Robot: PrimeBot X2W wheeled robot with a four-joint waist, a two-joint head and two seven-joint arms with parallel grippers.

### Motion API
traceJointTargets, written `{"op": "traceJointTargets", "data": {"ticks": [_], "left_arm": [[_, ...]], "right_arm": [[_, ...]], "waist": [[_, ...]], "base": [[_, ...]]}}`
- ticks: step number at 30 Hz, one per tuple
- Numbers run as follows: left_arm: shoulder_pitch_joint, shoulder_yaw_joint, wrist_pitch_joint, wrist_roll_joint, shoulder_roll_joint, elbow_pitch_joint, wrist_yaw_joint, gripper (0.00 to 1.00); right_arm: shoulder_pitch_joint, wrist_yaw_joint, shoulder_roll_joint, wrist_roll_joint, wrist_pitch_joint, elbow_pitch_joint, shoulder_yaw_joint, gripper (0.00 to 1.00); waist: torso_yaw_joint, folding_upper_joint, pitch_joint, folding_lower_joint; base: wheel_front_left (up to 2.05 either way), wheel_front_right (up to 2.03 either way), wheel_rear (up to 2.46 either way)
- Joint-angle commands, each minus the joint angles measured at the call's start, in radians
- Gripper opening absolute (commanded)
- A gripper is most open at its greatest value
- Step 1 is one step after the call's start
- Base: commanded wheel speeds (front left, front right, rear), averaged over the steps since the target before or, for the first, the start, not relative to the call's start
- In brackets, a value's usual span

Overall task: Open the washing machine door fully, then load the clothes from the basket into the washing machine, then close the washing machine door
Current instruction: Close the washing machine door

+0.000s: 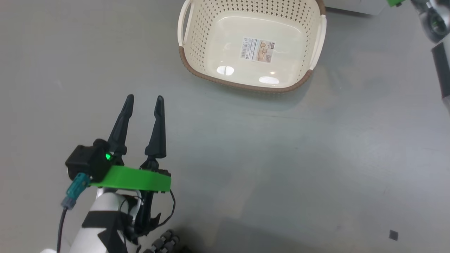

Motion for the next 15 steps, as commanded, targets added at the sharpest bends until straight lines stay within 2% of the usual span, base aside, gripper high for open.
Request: {"op": "traceJointTargets", "data": {"ticks": [1, 9, 15], "left_arm": [[-0.009, 0.029, -0.007, -0.005, 0.019, -0.024, 0.000, 1.00], [-0.019, 0.016, -0.007, -0.016, 0.017, -0.016, 0.000, 1.00], [-0.031, 0.024, -0.007, -0.013, 0.017, -0.019, 0.000, 1.00]], "right_arm": [[-0.040, -0.002, 0.004, -0.009, -0.006, -0.017, -0.009, 0.00], [-0.107, -0.002, 0.001, -0.037, -0.006, 0.041, -0.038, 0.00], [-0.100, -0.002, 0.006, -0.040, -0.006, 0.035, -0.037, 0.00]], "waist": [[0.005, 0.0000, 0.006, 0.0000], [0.014, 0.0000, 0.026, 0.0000], [0.002, 0.0000, 0.021, 0.0000]], "base": [[0.00, 0.00, 0.00], [0.00, 0.00, 0.00], [0.00, 0.00, 0.00]]}}
